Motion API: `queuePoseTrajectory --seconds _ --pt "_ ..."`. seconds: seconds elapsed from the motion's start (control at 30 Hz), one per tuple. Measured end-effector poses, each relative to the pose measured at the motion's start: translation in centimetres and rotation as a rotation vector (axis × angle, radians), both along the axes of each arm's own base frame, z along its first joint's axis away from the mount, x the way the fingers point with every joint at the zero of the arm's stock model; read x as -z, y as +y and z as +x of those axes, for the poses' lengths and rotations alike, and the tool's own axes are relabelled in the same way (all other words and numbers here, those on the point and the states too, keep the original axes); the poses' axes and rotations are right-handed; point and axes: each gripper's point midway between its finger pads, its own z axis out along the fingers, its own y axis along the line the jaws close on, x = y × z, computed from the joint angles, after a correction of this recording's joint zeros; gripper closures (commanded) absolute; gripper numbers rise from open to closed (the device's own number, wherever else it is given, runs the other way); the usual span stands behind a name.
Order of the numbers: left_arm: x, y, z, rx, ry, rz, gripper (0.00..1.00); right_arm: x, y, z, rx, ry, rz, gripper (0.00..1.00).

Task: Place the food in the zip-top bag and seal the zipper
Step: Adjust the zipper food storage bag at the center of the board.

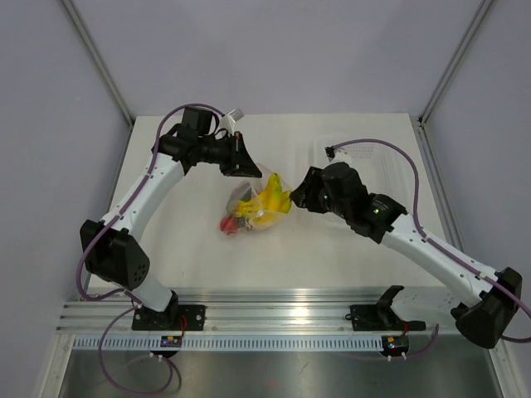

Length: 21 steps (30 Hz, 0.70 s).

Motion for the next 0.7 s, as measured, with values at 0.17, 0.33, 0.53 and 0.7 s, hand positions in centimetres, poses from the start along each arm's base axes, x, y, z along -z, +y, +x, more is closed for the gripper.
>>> queuePoseTrajectory --seconds 0.17,0.33,0.53,0.7 --pt "-0.1 -0.1 0.1 -0.003 -0.004 -0.004 1.0 5.2 0.2 0.1 -0.006 0.102 -0.097 0.56" --pt "-0.1 -0.1 0.1 -0.003 -0.002 -0.005 1.0 7.5 -0.9 1.4 0.031 0.17 -0.124 0.57" --pt "-0.1 -0.1 0.1 -0.003 -0.002 -0.005 1.0 7.8 -1.6 2.5 0.055 0.194 -0.103 0.58" --pt "-0.1 -0.1 0.1 -0.004 -0.001 -0.005 1.0 10.0 -0.2 2.9 0.014 0.251 -0.111 0.61"
